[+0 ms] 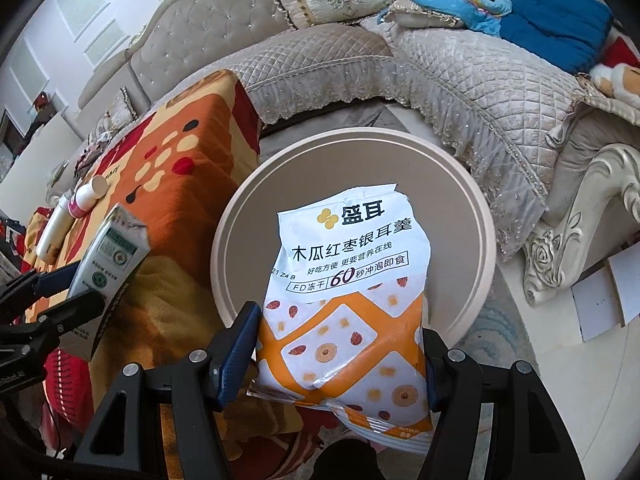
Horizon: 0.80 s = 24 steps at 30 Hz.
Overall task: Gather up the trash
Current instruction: 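Open the right gripper over the bin while the left releases the milk carton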
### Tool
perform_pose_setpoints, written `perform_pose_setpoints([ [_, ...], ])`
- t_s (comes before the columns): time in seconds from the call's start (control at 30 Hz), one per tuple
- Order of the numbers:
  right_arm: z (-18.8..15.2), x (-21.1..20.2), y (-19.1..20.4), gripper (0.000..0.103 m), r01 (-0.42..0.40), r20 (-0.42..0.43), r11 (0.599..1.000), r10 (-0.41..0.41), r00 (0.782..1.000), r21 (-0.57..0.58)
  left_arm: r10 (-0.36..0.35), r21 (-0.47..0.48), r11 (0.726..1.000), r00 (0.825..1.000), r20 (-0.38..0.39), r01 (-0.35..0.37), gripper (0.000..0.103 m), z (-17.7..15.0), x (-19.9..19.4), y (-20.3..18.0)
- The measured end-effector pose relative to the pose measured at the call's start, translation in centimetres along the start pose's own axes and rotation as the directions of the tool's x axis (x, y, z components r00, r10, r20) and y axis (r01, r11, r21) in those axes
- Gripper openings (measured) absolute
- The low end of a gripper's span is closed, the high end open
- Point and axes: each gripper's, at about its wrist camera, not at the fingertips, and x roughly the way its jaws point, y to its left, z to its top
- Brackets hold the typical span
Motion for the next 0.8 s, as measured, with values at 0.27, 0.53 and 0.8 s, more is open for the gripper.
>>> perform_pose_setpoints([
  [0.27, 0.5, 0.6, -1.6, 0.065, 0.017, -0.001, 0.999, -0.017, 1.0, 0.046, -0.079, -0.077, 0.994, 0.997, 0.02, 0.081, 0.059, 3.1, 2.0, -1.3],
  [0.53, 0.5, 1.5, -3.0, 0.076, -0.012, -0.015, 0.993, 0.014, 1.0, 0.117, -0.085, -0.121, 0.989, 0.996, 0.035, 0.089, 0.064, 2.9, 2.2, -0.3],
  [0.8, -0.3, 0.9, -1.6, 0.077, -0.04, -0.002, 0.994, 0.041, 0.999, 0.102, -0.003, -0.132, 0.991, 0.995, 0.097, 0.016, 0.064, 1.2, 0.9, 0.4],
])
